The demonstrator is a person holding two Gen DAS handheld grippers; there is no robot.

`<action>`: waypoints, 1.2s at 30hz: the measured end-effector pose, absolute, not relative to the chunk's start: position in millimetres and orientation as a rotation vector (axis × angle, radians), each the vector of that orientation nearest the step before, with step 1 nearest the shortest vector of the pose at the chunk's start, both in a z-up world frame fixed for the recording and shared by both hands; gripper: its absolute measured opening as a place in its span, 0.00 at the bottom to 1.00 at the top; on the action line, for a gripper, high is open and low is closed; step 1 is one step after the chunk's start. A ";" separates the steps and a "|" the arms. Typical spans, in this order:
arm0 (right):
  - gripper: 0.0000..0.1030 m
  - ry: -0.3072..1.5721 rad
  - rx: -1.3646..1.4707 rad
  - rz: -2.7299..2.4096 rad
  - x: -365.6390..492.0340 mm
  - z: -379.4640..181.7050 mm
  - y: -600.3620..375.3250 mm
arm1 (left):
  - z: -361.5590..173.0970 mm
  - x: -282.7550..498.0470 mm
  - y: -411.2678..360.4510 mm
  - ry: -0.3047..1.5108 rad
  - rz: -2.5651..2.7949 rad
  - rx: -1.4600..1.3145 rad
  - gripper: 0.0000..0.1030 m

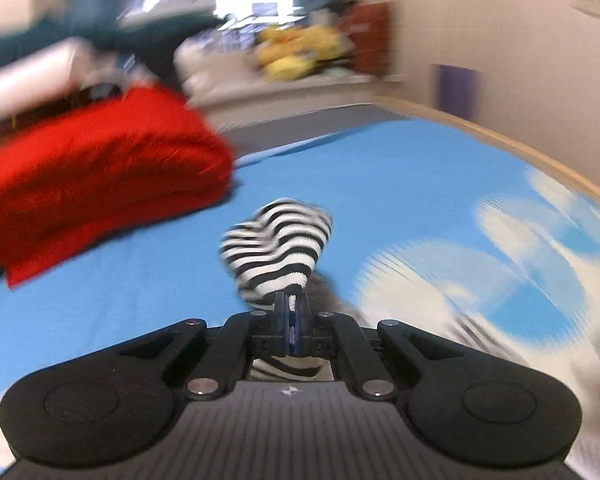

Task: Fold small clothes

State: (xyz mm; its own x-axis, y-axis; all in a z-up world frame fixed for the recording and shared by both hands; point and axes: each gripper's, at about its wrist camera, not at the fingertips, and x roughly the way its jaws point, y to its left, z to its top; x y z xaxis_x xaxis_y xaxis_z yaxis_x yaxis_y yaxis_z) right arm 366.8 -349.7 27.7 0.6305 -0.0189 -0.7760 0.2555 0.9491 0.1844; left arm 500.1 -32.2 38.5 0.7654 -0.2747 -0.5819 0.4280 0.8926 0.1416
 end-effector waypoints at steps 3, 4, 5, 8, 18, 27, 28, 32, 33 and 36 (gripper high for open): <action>0.57 0.844 0.368 -0.192 358.9 38.7 -362.3 | 28.0 380.6 -21.2 0.634 -0.512 0.360 0.02; 0.56 0.834 0.385 -0.193 357.2 41.7 -364.0 | 19.1 348.0 -12.1 0.716 -0.543 0.349 0.02; 0.56 0.825 0.395 -0.192 355.7 43.6 -364.8 | 13.0 326.6 -7.8 0.786 -0.561 0.341 0.05; 0.56 0.816 0.422 -0.191 351.3 47.5 -364.1 | 23.1 279.9 9.6 0.859 -0.513 0.314 0.05; 0.25 0.787 0.535 -0.053 352.1 51.5 -336.3 | 15.3 353.9 47.9 0.892 -0.068 -0.306 0.10; 0.28 0.910 0.675 0.035 380.0 13.2 -308.7 | -64.9 405.7 60.9 1.089 0.055 -0.388 0.30; 0.30 0.924 0.678 0.043 384.3 8.5 -304.6 | -68.8 404.2 64.2 1.116 0.067 -0.396 0.30; 0.38 0.977 0.665 0.073 403.0 -9.6 -281.9 | -80.8 408.9 72.7 1.153 0.066 -0.438 0.30; 0.41 0.985 0.656 0.078 406.2 -12.4 -276.9 | -81.7 410.2 72.1 1.157 0.063 -0.437 0.30; 0.47 1.007 0.645 0.085 417.8 -22.3 -262.8 | -79.2 410.1 73.1 1.159 0.057 -0.442 0.28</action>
State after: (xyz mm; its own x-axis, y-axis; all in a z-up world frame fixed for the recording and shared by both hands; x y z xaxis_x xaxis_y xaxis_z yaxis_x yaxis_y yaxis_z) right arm 417.8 -262.8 -22.3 0.5477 0.3536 -0.7583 0.2217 0.8126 0.5390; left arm 410.1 73.1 -79.2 0.4088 -0.1818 -0.8943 -0.2681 0.9128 -0.3081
